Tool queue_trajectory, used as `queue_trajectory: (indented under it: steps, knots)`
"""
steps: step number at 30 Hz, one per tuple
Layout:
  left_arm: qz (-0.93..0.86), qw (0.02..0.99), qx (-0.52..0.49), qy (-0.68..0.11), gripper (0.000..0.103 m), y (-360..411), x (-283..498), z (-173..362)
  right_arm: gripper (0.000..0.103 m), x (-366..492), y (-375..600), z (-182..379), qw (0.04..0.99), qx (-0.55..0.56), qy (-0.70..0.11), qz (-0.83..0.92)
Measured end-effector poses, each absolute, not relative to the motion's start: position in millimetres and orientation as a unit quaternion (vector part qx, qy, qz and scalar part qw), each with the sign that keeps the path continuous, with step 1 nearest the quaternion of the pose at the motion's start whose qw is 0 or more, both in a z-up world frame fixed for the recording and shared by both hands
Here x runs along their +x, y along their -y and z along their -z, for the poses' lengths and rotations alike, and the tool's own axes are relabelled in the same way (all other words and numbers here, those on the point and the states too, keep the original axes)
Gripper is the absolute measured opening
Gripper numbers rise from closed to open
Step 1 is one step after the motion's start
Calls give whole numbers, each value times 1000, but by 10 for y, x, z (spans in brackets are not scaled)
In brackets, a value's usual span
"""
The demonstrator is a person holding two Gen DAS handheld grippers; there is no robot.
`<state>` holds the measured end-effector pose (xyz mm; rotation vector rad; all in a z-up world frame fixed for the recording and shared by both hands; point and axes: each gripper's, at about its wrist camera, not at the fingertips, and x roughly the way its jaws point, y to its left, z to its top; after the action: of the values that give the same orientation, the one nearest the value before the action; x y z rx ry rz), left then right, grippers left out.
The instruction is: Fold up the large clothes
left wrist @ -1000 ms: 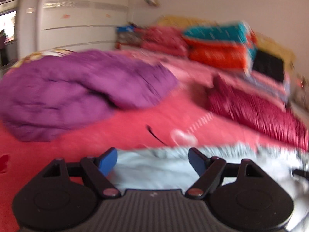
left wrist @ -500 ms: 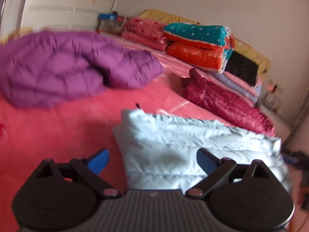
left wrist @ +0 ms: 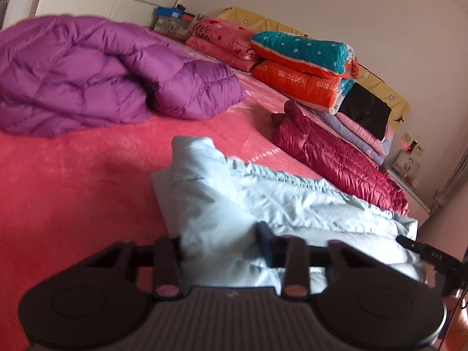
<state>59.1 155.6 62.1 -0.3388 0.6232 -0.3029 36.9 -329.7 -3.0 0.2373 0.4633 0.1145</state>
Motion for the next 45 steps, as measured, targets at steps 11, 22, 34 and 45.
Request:
queue_trajectory:
  steps: [11,22,34,45]
  knots:
    - [147,936,-175,-269,6,-1506,549,-877,12,192,3203,-291,984,92,-152,-13]
    - [141,942,-121,-278,5,-1252,1058,-951,12,399,3350,-293,983,120,-120,70]
    - [94,938,-116,-314,19,-1210,1328,-518,17,818,3455,166,968,122,-193,106]
    - [79,975,-41,-205,66,-1068,868,-1171,101,600,3507,-142,973,148,-146,102]
